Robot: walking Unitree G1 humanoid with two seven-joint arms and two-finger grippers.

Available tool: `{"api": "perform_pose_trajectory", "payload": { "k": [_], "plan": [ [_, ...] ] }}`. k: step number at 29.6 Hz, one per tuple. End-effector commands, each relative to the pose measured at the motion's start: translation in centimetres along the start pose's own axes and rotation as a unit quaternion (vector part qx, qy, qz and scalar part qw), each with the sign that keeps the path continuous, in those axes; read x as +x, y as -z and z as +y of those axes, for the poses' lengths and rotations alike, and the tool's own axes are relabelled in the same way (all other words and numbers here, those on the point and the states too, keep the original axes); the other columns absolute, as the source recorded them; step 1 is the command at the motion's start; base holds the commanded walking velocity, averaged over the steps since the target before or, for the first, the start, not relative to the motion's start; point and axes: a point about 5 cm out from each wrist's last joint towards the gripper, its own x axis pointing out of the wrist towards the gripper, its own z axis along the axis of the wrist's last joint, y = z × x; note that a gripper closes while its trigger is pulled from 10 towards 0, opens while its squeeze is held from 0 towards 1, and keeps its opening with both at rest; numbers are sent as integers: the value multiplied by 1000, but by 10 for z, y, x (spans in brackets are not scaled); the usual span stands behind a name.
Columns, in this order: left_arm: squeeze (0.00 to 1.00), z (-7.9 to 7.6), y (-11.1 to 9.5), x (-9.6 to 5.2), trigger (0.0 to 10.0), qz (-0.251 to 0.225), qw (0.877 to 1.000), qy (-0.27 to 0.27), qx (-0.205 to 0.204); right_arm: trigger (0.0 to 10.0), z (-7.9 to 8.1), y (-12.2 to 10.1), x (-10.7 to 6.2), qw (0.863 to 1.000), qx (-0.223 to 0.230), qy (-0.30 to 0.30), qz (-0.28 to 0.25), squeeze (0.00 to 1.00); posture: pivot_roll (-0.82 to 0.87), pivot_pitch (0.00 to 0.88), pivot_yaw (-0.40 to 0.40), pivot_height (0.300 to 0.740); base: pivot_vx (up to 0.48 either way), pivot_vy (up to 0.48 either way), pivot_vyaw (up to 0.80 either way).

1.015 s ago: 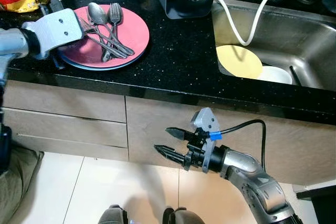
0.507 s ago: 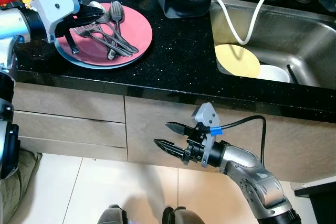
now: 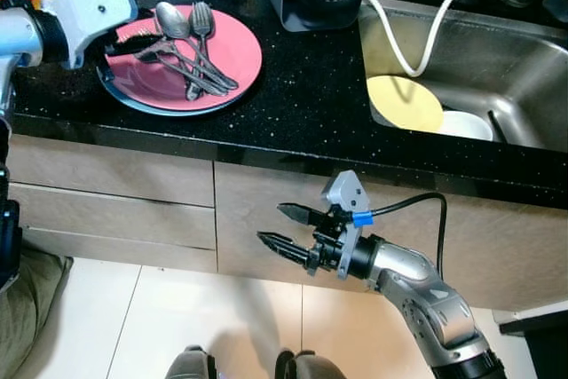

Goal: Kitchen organization

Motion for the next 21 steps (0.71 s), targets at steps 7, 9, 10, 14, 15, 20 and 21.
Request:
{"api": "perform_pose_trajectory", "payload": {
  "k": [7, 9, 10, 14, 15, 20, 21],
  "plan": [
    [1000, 3, -2, 3, 10000, 16, 999, 38, -13, 10000, 2, 6, -5, 1000, 1, 11, 12, 0, 33, 219, -37, 740, 0, 0, 0],
    [1000, 1, -2, 5, 10000, 19, 998, 63, -24, 10000, 2, 6, -6, 1000, 1, 14, 12, 0, 30, 222, -33, 740, 0, 0, 0],
    [1000, 0, -1, 5, 10000, 19, 996, 82, -35, 10000, 2, 6, -6, 1000, 1, 15, 12, 0, 28, 224, -31, 740, 0, 0, 0],
    [1000, -4, -1, 7, 10000, 20, 993, 110, -42, 10000, 2, 7, -7, 1000, 1, 17, 12, 0, 27, 225, -31, 740, 0, 0, 0],
    [1000, -4, -1, 7, 10000, 20, 993, 110, -42, 10000, 2, 7, -7, 1000, 1, 17, 12, 0, 27, 225, -31, 740, 0, 0, 0],
    [1000, -14, 8, 7, 10000, 43, 987, 146, -48, 10000, 2, 6, -7, 1000, 1, 21, 12, 0, 26, 226, -32, 740, 0, 0, 0],
    [1000, -15, 9, 7, 10000, 46, 987, 149, -47, 10000, 1, 6, -7, 1000, 1, 21, 12, 0, 26, 226, -32, 740, 0, 0, 0]
  ]
}}
